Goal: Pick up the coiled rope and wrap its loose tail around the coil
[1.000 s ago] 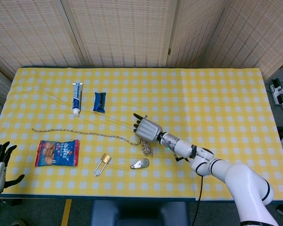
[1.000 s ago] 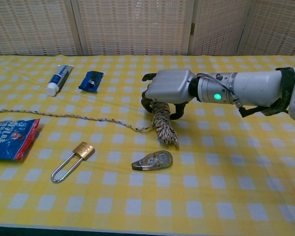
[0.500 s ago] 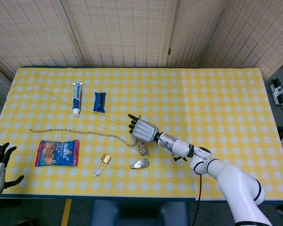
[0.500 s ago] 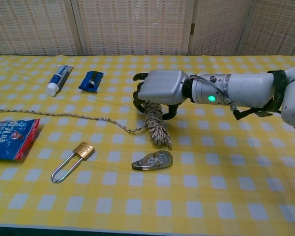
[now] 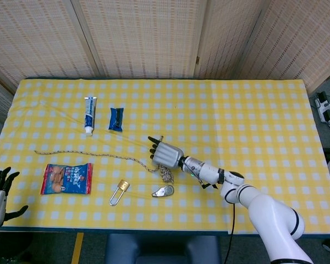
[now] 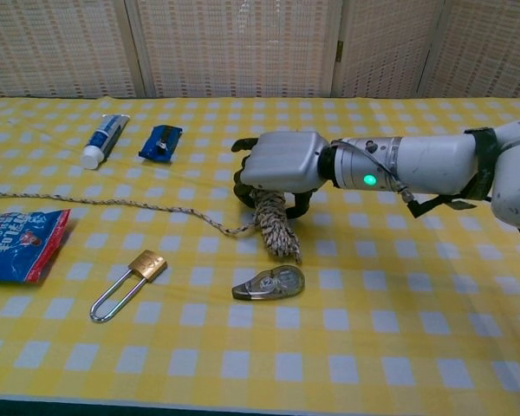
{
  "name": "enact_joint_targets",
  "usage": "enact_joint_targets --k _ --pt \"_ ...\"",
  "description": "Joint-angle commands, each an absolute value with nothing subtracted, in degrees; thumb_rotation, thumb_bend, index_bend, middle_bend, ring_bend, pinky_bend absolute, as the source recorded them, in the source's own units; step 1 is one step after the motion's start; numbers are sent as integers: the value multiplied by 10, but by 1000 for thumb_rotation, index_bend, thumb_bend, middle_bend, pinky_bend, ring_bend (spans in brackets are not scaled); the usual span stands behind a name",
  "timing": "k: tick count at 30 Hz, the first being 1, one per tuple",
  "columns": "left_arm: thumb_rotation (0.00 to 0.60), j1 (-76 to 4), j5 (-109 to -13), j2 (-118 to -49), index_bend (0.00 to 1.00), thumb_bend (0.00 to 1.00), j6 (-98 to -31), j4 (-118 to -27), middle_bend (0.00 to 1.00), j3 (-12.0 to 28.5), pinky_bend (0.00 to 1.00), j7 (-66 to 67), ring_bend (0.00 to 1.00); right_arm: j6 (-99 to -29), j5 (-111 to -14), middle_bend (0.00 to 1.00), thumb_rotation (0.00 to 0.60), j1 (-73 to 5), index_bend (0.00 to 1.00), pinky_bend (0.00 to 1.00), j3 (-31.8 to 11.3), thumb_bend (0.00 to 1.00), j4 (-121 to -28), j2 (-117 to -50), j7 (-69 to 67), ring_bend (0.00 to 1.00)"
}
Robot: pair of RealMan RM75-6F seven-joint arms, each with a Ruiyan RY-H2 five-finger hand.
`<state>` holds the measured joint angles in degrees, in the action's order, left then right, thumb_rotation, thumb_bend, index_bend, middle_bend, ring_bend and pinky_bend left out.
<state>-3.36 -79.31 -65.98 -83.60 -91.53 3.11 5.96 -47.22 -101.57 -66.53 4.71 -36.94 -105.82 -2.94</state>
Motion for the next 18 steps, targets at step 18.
enact_joint_targets --k 18 --pt "600 -35 -805 -662 196 154 -836 -910 78 29 0 52 75 -499 -979 480 600 -619 589 252 45 404 -401 -1001 -50 496"
